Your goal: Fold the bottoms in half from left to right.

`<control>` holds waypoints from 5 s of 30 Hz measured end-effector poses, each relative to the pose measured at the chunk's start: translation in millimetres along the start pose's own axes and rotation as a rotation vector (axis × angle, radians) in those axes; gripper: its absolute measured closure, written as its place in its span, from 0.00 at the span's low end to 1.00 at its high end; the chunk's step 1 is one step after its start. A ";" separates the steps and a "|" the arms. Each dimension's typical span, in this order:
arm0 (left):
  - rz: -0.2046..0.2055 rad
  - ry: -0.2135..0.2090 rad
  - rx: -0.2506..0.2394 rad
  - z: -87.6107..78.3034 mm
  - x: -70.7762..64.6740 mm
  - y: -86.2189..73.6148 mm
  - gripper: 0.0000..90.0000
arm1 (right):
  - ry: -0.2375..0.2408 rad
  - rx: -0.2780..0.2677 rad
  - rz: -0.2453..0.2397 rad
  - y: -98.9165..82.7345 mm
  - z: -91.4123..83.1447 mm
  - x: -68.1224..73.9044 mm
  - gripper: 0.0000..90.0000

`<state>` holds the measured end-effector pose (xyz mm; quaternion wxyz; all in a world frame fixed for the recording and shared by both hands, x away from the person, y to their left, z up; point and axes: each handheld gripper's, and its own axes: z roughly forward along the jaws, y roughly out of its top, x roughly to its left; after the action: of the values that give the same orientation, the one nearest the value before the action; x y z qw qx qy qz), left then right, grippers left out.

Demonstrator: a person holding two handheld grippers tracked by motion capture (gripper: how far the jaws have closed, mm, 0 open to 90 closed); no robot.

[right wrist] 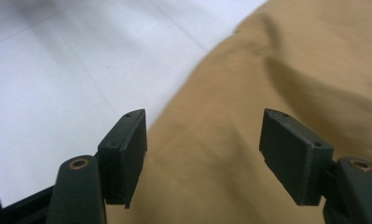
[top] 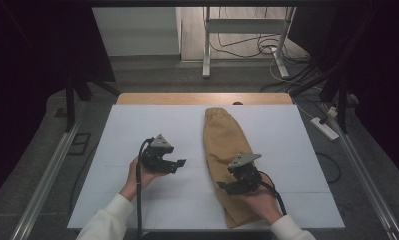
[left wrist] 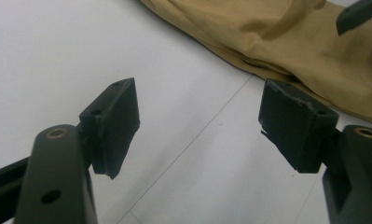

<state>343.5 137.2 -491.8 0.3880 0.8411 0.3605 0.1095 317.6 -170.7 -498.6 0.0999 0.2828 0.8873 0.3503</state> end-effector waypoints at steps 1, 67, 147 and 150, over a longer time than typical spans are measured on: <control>-0.001 0.000 0.000 -0.1 0.1 -0.1 0.32 | 0.004 0.007 -0.008 0.5 1.9 2.7 0.36; 0.005 -0.002 0.037 6.1 -1.8 -1.8 0.30 | 0.055 0.109 -0.043 6.6 14.7 20.1 0.94; 0.006 -0.017 0.029 5.7 -0.5 -7.0 0.29 | 0.070 -0.117 0.025 16.6 4.4 -1.9 0.41; 0.004 -0.016 0.028 4.0 -1.5 -9.1 0.29 | 0.055 -0.118 0.051 14.0 3.1 -11.4 0.41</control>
<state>339.5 137.8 -501.0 0.3791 0.8479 0.3573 0.0985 334.1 -167.1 -491.6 0.0831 0.2894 0.8600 0.4120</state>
